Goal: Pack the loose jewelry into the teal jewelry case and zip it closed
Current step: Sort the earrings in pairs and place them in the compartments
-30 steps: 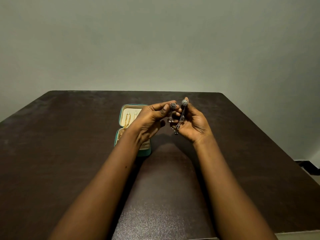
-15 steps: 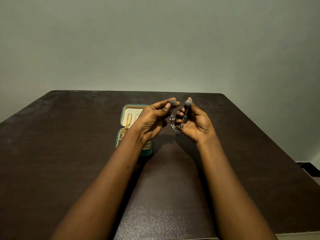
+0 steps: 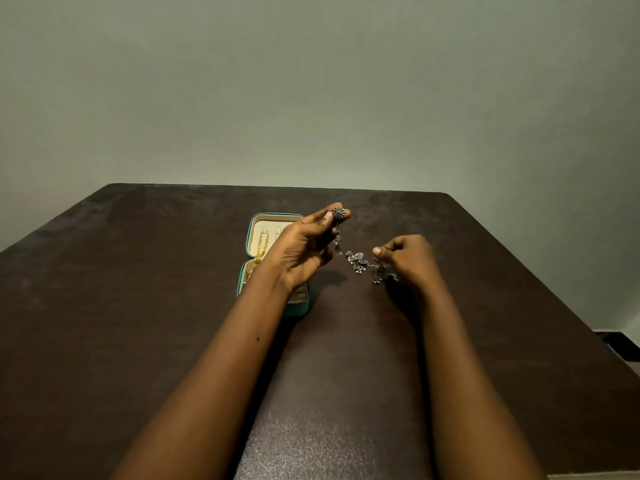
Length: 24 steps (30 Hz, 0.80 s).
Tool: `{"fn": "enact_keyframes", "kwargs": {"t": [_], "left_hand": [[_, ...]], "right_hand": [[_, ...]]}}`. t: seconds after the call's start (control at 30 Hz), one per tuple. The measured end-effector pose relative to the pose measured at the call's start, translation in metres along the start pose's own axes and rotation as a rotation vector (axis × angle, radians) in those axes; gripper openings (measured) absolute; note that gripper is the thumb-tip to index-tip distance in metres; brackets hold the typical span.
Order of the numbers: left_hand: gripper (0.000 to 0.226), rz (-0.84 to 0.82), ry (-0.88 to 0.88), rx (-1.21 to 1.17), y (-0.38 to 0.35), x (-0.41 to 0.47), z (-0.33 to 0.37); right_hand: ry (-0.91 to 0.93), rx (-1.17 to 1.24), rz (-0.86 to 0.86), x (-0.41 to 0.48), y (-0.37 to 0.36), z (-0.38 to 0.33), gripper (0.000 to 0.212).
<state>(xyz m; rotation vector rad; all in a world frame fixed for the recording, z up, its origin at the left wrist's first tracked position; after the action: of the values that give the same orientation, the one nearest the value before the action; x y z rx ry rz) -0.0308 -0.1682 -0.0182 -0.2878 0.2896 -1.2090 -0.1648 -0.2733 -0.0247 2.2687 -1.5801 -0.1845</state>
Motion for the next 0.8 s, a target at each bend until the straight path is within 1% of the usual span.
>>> {"fn": "enact_keyframes", "kwargs": {"t": [0.17,0.33,0.47,0.57,0.7,0.77,0.8], "left_hand": [[0.024,0.041,0.050,-0.058,0.007,0.001,-0.004],[0.017,0.097,0.091,-0.068,0.014,0.002,-0.010],[0.016,0.087,0.105,-0.029,0.012,0.001,-0.011],[0.018,0.061,0.082,-0.032,0.010,0.002,-0.010],[0.020,0.090,0.074,-0.036,0.016,0.005,-0.013],[0.020,0.101,0.058,-0.035,0.018,0.006,-0.013],[0.020,0.103,0.046,-0.041,0.018,0.006,-0.011]], "right_hand": [[0.025,-0.208,-0.061,0.001,-0.015,0.002,0.008],[0.103,-0.195,0.030,0.005,-0.012,-0.004,0.013],[0.147,-0.275,0.051,0.012,-0.021,-0.005,0.011],[0.115,-0.318,-0.001,0.018,-0.030,-0.003,0.010],[0.121,-0.444,-0.095,0.018,-0.043,-0.010,0.015],[0.120,-0.450,-0.126,0.020,-0.049,-0.010,0.018],[0.120,-0.420,-0.112,0.023,-0.049,-0.011,0.019]]}}
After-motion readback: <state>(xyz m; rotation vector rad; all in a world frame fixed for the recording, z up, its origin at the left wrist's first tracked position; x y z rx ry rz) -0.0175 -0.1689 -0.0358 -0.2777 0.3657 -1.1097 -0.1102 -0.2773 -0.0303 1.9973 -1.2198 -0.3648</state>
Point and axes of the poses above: each hand's wrist, its own x-axis towards the middle knuckle, its own y-axis out of the back of the hand, z = x × y, the point moved 9 cm from there along x, towards the middle knuckle, and after that the axes turned 11 degrees about x, right-handed, at the moved point
